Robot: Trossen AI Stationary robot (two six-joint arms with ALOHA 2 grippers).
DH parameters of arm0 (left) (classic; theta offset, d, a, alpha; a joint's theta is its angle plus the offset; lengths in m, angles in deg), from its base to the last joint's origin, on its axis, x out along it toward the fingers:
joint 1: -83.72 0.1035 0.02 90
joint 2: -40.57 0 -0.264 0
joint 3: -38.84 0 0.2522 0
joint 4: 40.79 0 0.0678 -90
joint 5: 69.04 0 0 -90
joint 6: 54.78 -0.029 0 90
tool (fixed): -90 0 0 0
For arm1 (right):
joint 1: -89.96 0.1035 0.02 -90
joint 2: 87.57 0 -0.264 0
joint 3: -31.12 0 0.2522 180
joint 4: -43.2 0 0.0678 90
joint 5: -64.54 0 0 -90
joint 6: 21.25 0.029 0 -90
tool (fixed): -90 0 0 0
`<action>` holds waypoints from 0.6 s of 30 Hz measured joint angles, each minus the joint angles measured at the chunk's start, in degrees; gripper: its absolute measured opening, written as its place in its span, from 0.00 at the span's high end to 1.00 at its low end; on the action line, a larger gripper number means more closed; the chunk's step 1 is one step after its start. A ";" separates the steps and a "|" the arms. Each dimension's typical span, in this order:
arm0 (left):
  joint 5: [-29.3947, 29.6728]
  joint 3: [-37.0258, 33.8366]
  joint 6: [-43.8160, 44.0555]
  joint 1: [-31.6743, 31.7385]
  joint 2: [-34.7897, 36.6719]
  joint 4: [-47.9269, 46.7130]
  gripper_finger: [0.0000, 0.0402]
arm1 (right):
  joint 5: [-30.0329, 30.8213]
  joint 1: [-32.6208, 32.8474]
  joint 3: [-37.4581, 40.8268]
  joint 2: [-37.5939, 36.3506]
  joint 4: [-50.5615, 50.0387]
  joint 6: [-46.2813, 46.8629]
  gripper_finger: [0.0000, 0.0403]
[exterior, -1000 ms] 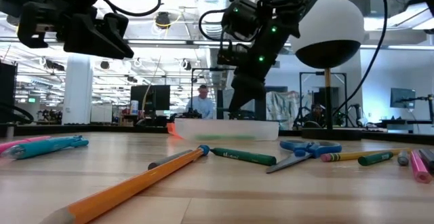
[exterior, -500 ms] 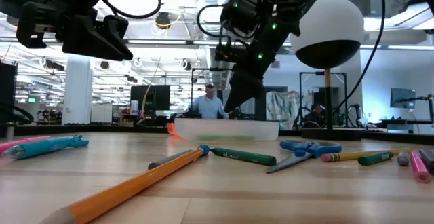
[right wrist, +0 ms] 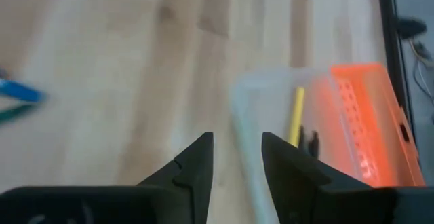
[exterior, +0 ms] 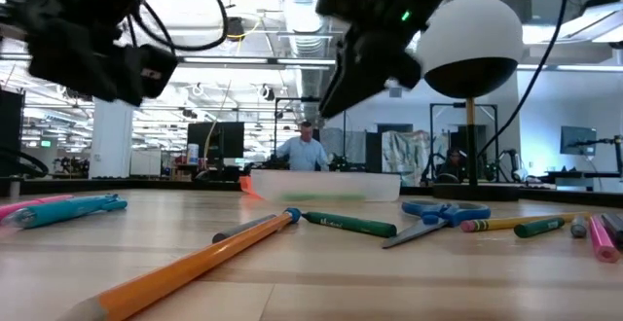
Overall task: Pick & place school supplies into a supply box
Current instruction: Put the blue pen into the supply box
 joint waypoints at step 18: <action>-0.06 2.47 -4.37 -5.88 -22.99 7.17 0.72 | 6.13 20.08 0.72 -6.88 -0.53 7.45 0.71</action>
